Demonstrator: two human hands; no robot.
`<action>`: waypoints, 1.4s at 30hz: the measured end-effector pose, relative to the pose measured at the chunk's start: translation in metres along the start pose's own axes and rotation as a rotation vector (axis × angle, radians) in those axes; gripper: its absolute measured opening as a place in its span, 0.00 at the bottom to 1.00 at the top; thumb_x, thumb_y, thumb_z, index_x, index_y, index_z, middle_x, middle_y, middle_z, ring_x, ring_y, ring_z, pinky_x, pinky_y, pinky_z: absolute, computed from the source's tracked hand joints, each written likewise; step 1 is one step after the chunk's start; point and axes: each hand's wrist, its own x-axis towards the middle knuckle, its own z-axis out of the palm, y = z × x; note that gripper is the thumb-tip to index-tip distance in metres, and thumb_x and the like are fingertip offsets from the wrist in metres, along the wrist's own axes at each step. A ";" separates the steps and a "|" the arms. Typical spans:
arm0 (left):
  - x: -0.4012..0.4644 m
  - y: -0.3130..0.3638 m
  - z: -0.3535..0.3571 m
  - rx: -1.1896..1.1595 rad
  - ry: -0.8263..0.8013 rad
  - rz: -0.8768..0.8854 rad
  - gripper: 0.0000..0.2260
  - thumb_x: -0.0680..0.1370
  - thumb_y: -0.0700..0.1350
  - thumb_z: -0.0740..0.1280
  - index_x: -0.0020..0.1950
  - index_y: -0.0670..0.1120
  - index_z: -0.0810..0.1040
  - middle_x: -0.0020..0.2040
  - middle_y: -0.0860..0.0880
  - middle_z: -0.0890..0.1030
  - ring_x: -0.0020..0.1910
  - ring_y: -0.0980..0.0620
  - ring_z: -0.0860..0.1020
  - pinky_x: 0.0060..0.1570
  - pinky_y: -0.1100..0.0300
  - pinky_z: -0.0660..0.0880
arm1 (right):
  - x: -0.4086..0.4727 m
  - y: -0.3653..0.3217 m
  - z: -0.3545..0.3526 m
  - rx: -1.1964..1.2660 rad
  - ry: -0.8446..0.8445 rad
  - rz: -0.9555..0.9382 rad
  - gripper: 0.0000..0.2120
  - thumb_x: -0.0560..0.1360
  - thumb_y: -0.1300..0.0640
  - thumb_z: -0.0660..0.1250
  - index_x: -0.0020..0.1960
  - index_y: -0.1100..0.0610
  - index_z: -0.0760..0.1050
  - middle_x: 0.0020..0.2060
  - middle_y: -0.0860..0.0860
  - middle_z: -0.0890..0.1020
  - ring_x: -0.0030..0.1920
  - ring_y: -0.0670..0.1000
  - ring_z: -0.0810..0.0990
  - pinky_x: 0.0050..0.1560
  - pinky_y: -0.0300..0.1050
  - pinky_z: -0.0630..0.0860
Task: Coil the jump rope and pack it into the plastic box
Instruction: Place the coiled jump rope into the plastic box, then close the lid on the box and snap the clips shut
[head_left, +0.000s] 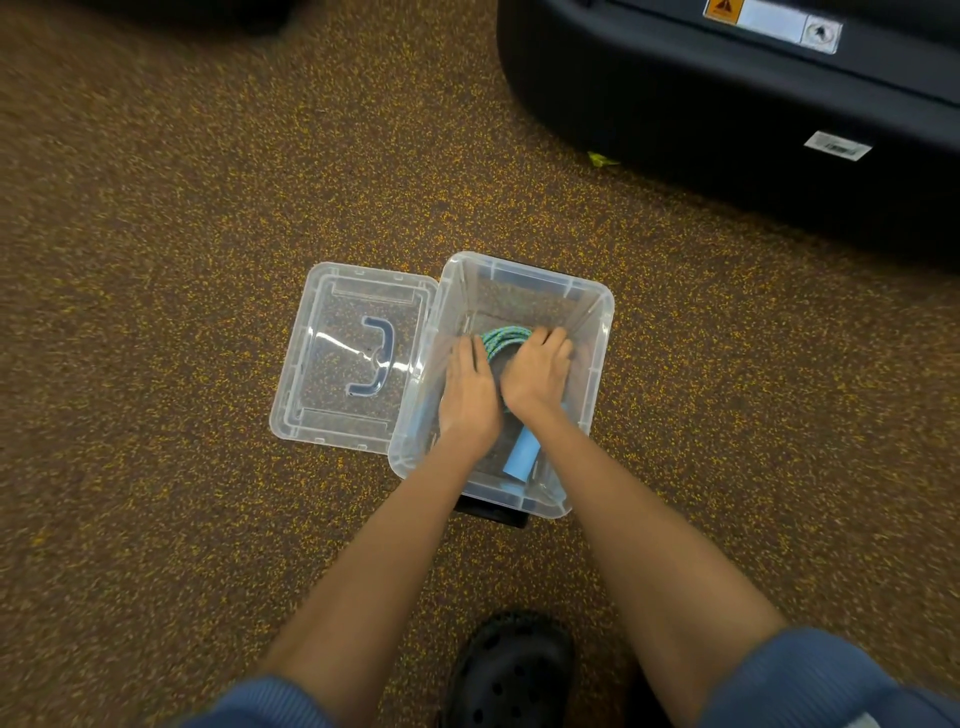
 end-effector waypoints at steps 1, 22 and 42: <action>-0.001 0.001 -0.002 0.001 0.005 0.015 0.31 0.79 0.33 0.58 0.77 0.37 0.44 0.78 0.40 0.46 0.77 0.43 0.46 0.74 0.54 0.51 | -0.001 -0.001 -0.002 0.003 -0.006 -0.004 0.16 0.78 0.64 0.57 0.65 0.64 0.65 0.64 0.61 0.68 0.65 0.60 0.66 0.64 0.50 0.63; -0.038 0.019 -0.113 -0.729 0.747 0.092 0.20 0.74 0.29 0.54 0.64 0.36 0.72 0.59 0.38 0.74 0.58 0.44 0.74 0.59 0.58 0.69 | -0.014 -0.088 -0.122 0.222 0.071 -0.470 0.12 0.76 0.61 0.59 0.58 0.60 0.72 0.57 0.57 0.75 0.60 0.59 0.72 0.59 0.55 0.70; -0.003 -0.102 -0.089 -1.149 0.625 -1.197 0.24 0.79 0.46 0.62 0.73 0.45 0.61 0.72 0.42 0.62 0.71 0.42 0.60 0.67 0.50 0.59 | 0.032 -0.196 -0.017 0.123 -0.472 -0.443 0.25 0.78 0.51 0.62 0.73 0.57 0.63 0.69 0.58 0.69 0.70 0.61 0.65 0.69 0.59 0.64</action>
